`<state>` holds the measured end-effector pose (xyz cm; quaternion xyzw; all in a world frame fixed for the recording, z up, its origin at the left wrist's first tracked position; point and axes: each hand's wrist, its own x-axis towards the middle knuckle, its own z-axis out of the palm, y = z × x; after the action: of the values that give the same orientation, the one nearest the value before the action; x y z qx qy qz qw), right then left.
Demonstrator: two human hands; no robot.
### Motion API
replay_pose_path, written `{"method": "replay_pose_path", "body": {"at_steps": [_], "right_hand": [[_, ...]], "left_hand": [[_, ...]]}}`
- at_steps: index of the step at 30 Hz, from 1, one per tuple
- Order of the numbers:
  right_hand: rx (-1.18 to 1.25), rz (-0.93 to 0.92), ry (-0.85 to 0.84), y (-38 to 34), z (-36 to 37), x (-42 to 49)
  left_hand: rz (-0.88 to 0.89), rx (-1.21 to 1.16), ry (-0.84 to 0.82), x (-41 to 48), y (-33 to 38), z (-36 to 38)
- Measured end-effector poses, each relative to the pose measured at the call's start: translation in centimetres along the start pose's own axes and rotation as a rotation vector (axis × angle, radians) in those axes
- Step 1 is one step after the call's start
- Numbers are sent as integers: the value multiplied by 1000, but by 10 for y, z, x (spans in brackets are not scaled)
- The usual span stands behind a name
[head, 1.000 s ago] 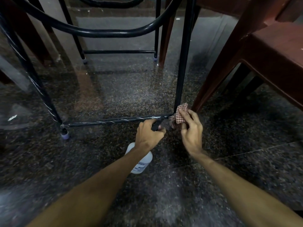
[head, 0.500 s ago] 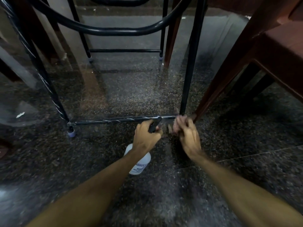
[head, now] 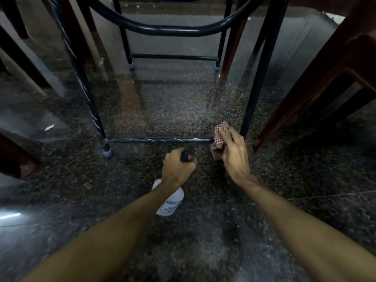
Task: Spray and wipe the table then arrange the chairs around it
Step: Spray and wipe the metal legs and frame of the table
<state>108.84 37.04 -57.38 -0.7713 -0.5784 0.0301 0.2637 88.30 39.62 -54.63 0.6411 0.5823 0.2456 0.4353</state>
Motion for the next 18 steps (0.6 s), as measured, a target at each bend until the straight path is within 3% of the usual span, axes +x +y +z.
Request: {"method": "replay_pose_path", "body": {"at_steps": [4, 8, 13, 18], "right_hand": [[-76, -57, -29, 16, 2, -2], [-39, 34, 0, 2, 3, 6], [15, -214, -124, -35, 23, 15], [13, 24, -1, -7, 9, 19]], "left_hand": [[1, 2, -7, -1, 4, -16], [-15, 37, -22, 2, 1, -23], [-17, 22, 8, -3, -7, -29], [-18, 1, 22, -3, -16, -47]]}}
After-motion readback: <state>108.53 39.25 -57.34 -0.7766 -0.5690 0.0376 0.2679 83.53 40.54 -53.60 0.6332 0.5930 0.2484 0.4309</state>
